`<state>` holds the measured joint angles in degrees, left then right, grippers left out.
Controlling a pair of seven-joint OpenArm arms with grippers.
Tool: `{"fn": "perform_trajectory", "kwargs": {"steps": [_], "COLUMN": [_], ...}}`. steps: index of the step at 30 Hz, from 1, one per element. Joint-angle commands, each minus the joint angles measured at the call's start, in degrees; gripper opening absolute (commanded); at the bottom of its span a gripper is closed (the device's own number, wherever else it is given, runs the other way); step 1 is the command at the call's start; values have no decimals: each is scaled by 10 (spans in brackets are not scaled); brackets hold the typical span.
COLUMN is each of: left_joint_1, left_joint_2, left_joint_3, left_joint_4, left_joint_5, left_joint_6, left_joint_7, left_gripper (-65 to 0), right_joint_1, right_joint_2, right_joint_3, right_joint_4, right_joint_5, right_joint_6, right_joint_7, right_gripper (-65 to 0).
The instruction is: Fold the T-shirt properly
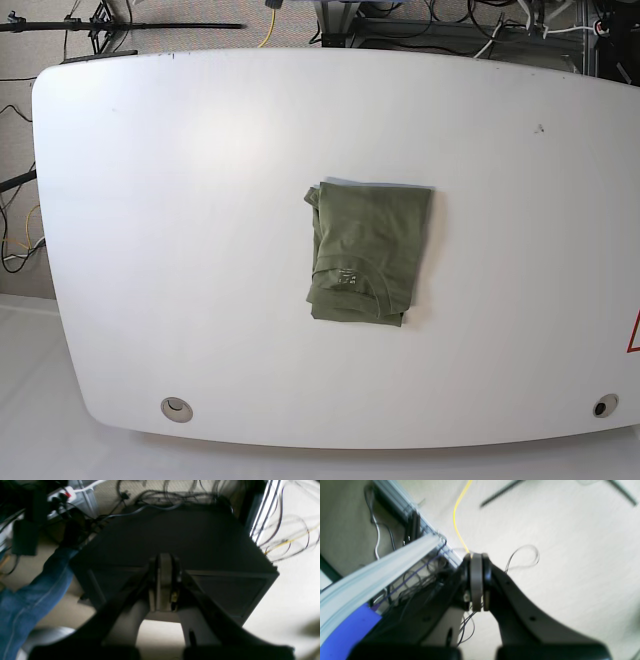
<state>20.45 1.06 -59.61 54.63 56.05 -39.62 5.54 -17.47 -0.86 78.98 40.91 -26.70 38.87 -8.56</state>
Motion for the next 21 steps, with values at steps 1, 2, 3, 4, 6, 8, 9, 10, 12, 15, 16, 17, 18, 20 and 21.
{"fn": "perform_trajectory", "kwargs": {"steps": [1,2,3,4,6,8,9,10,12,15,16,17,18,20,21], "left_joint_1": [-1,-6,-14,-22,-32,-37,-41,-44,-57,-80,-92,-100,-113,-129,-135], "left_joint_2": [-4,-5,-11,-19,-31,-44,-52,-59,-77,-103,-111,-116,-122,-130,-131], "left_joint_3": [0,0,-1,-4,-6,0,2,5,16,40,48,54,64,78,83], "left_joint_4": [-51,-67,-88,-114,-171,-237,-276,-301,-374,-476,-511,-534,-546,-546,-546], "left_joint_5": [31,41,54,68,89,105,115,124,149,188,199,208,222,241,246], "left_joint_6": [-4,-4,-4,-4,-4,-4,-4,-3,69,186,230,261,303,360,381], "left_joint_7": [-43,-57,-74,-93,-125,-155,-174,-185,-218,-254,-262,-265,-266,-266,-266], "left_gripper": [-650,-650,-650,-650,-650,-650,-650,-650,-650,-650,-650,-650,-650,-650,-650], "right_joint_1": [12,15,20,23,33,44,51,55,66,80,84,86,91,97,100], "right_joint_2": [23,28,34,39,49,59,63,64,68,66,65,63,57,45,42], "right_joint_3": [-2,-3,-4,-7,-17,-32,-44,-52,-70,-90,-96,-101,-108,-122,-127], "right_joint_4": [-63,-81,-104,-133,-182,-231,-258,-274,-316,-355,-365,-371,-380,-388,-390], "right_joint_5": [-24,-33,-44,-58,-87,-120,-141,-156,-196,-246,-263,-274,-292,-318,-328], "right_joint_6": [5,5,4,3,3,2,0,-3,-28,-88,-116,-135,-161,-201,-214], "right_joint_7": [32,41,53,70,97,120,134,143,164,183,188,192,199,204,204], "right_gripper": [-650,-650,-650,-650,-650,-650,-650,-650,-650,-650,-650,-650,-650,-650,-650]}}
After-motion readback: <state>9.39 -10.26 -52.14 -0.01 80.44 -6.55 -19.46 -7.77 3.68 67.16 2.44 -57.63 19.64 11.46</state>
